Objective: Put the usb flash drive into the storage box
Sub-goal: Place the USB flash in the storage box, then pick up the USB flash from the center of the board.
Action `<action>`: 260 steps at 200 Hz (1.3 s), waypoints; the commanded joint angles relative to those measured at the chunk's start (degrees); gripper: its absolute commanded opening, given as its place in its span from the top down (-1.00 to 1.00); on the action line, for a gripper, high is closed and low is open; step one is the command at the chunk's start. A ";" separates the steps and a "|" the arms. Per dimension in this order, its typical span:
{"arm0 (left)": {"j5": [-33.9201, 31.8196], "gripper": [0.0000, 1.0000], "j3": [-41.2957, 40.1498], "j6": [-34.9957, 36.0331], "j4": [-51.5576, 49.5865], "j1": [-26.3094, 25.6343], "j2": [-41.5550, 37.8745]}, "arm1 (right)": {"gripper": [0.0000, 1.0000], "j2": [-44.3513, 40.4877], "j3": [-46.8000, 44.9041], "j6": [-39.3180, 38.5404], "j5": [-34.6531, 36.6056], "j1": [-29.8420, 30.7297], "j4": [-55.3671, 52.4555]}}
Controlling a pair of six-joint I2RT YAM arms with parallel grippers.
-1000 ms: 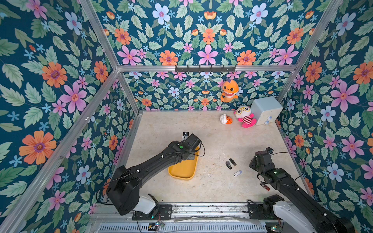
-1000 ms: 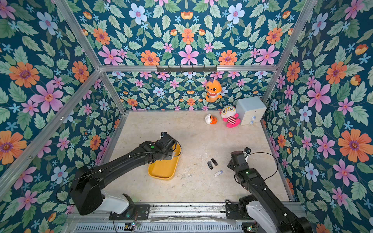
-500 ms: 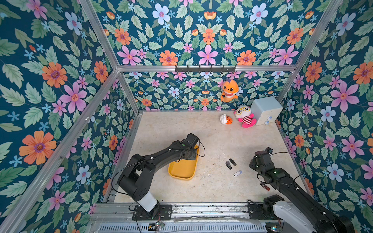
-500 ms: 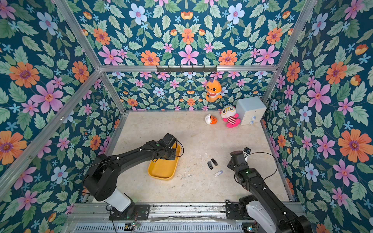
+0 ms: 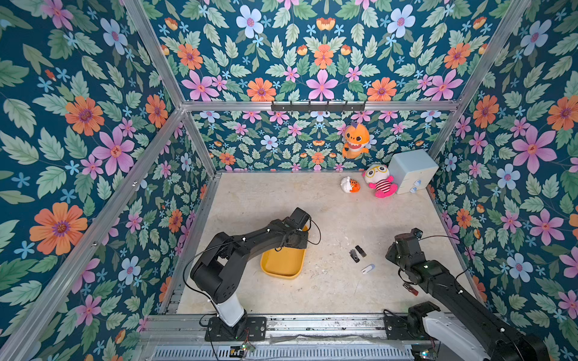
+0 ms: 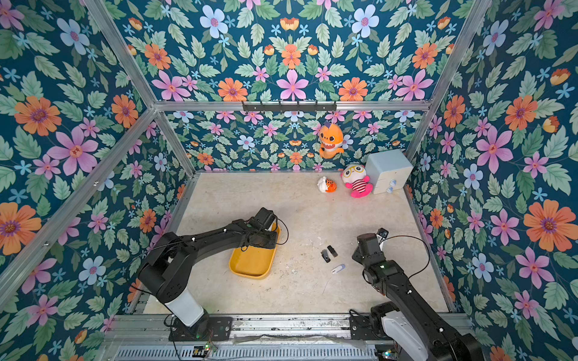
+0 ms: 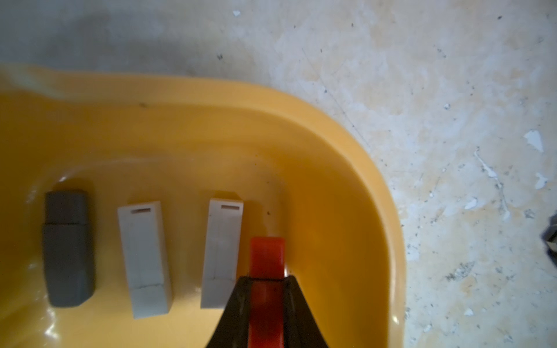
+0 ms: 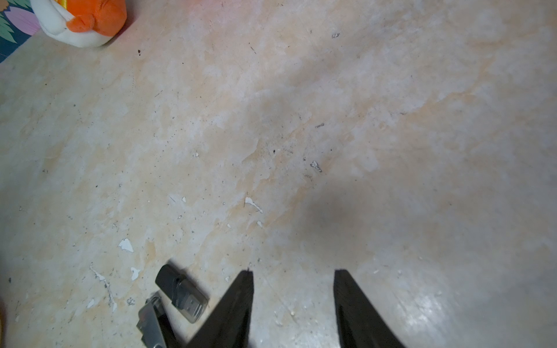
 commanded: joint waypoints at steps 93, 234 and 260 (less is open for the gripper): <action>-0.33 0.17 1.50 1.24 -0.37 0.06 1.76 | 0.02 -0.20 0.12 -0.54 0.31 0.00 0.76; -0.87 -0.07 -1.53 -1.96 -14.95 -0.29 -24.81 | 0.05 13.85 11.44 -8.18 -15.84 4.24 -4.92; -1.19 -0.08 -4.15 -2.96 -17.67 -0.30 -31.07 | -0.01 21.95 16.84 -11.27 -16.24 9.81 -9.97</action>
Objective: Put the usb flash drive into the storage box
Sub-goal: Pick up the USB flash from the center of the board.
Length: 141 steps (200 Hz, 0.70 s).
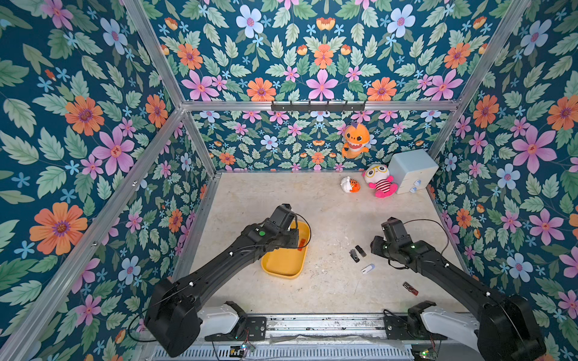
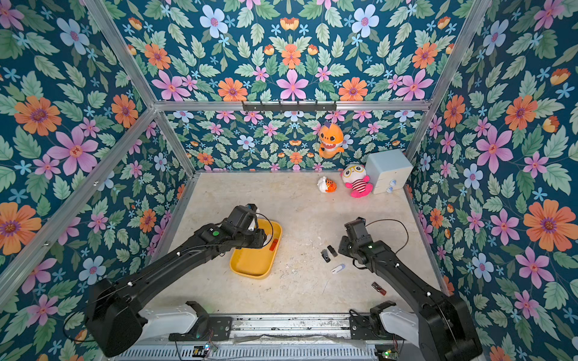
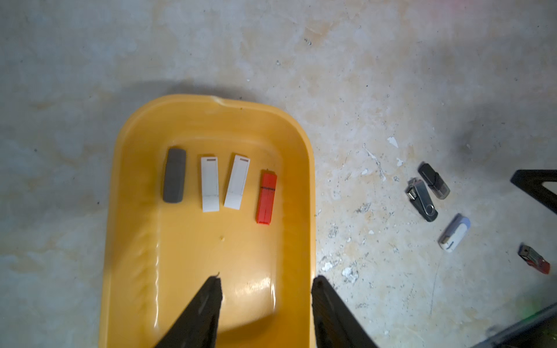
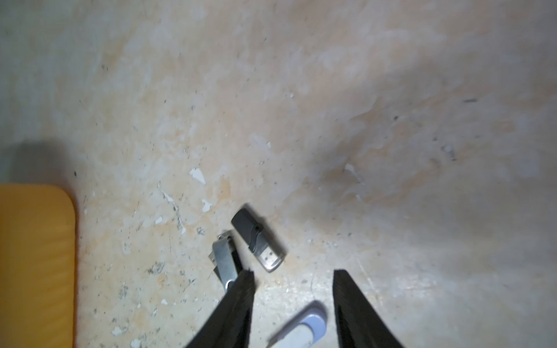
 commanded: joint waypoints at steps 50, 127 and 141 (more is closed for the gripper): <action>-1.94 -0.10 -5.45 -0.55 -4.22 0.09 -11.55 | -0.03 12.05 7.25 -5.61 -3.93 4.47 -9.38; -3.98 -0.10 -9.82 1.32 -1.18 0.16 -13.60 | -0.12 19.78 11.40 -8.05 -0.08 4.51 -10.28; -3.41 -0.10 -9.83 1.41 -1.10 0.15 -13.64 | -0.13 21.39 12.48 -8.54 0.48 4.46 -10.75</action>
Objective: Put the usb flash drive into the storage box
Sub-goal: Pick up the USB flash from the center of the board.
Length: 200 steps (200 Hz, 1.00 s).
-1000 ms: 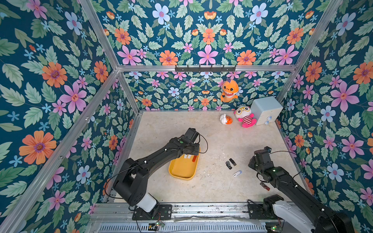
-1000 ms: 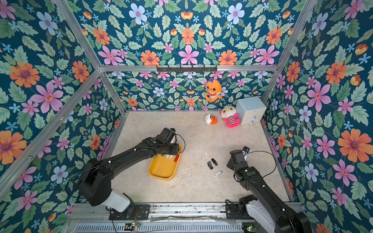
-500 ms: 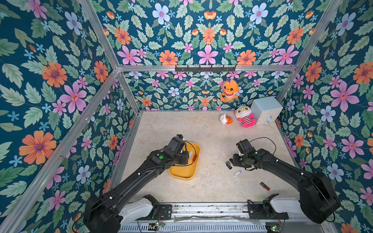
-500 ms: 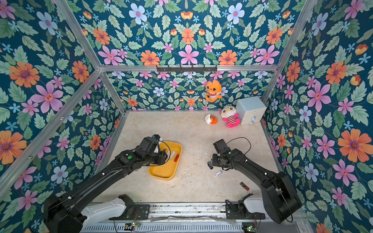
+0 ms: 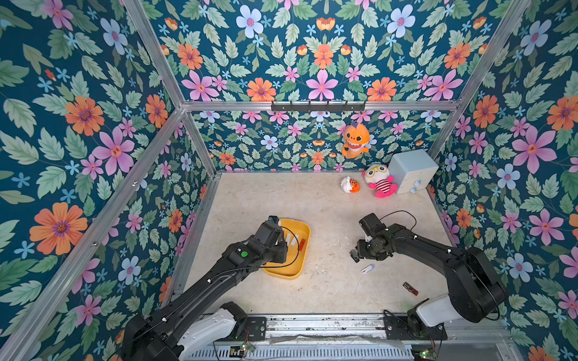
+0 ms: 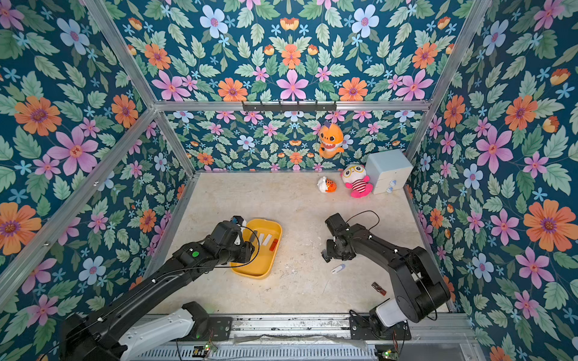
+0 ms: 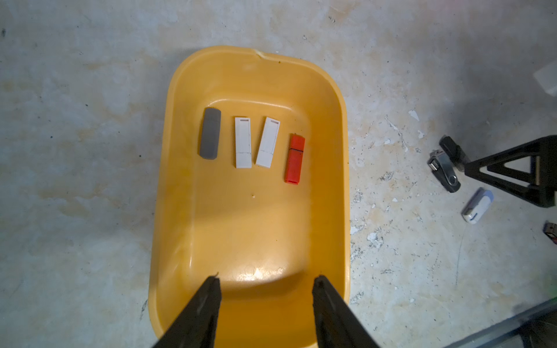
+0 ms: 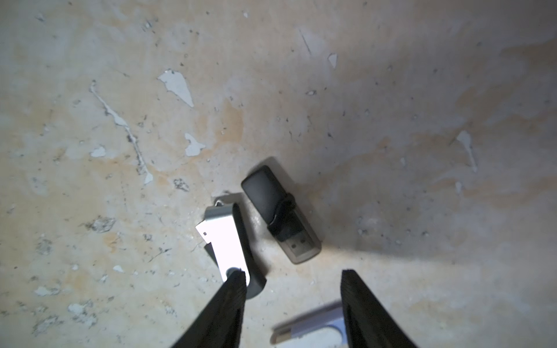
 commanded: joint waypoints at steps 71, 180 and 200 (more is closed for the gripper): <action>-2.81 -0.11 -0.85 0.16 0.87 0.05 0.07 | -0.04 7.51 5.89 -4.13 3.33 0.08 -2.96; -4.09 -0.13 -0.98 -0.35 0.70 0.00 0.00 | 0.48 10.32 5.97 -3.72 0.99 0.08 -2.39; -4.29 -0.13 -0.98 -0.37 0.70 0.00 0.16 | 0.54 9.86 6.02 -3.06 1.04 0.09 -2.57</action>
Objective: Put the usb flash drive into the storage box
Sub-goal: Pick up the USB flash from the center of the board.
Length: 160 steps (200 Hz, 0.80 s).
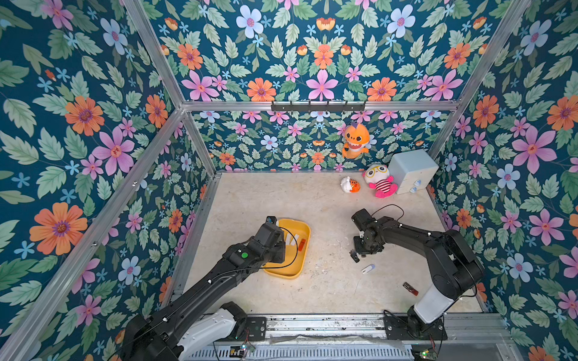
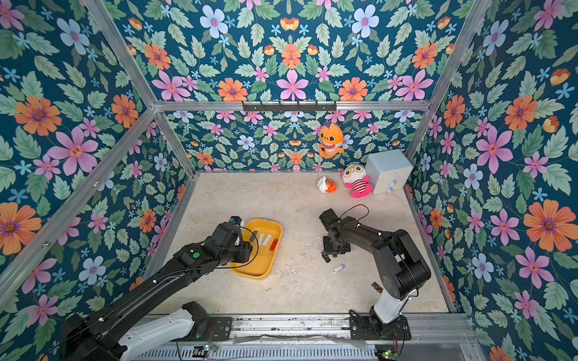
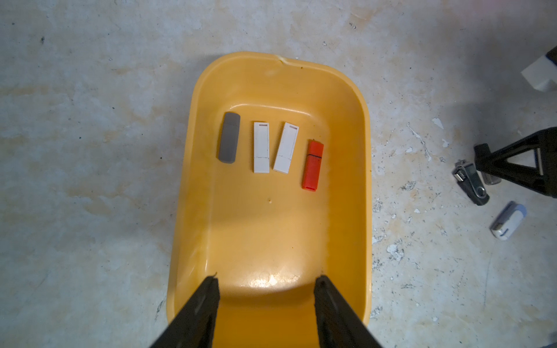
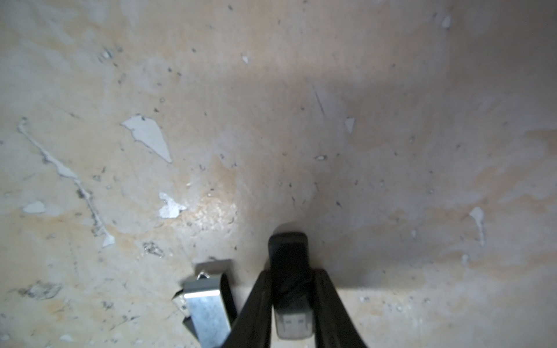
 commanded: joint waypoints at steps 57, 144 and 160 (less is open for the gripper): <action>-2.19 -0.13 0.02 -0.72 -0.09 0.01 -1.46 | 0.67 -9.75 0.76 8.29 -3.31 1.13 -2.78; -11.15 -0.14 0.53 -3.91 -2.62 0.27 -6.29 | 0.72 -1.42 17.63 37.91 -4.30 26.40 16.24; -13.05 -0.14 0.53 -4.71 -3.12 0.43 -8.18 | 0.72 6.69 25.24 40.36 -4.74 28.85 15.57</action>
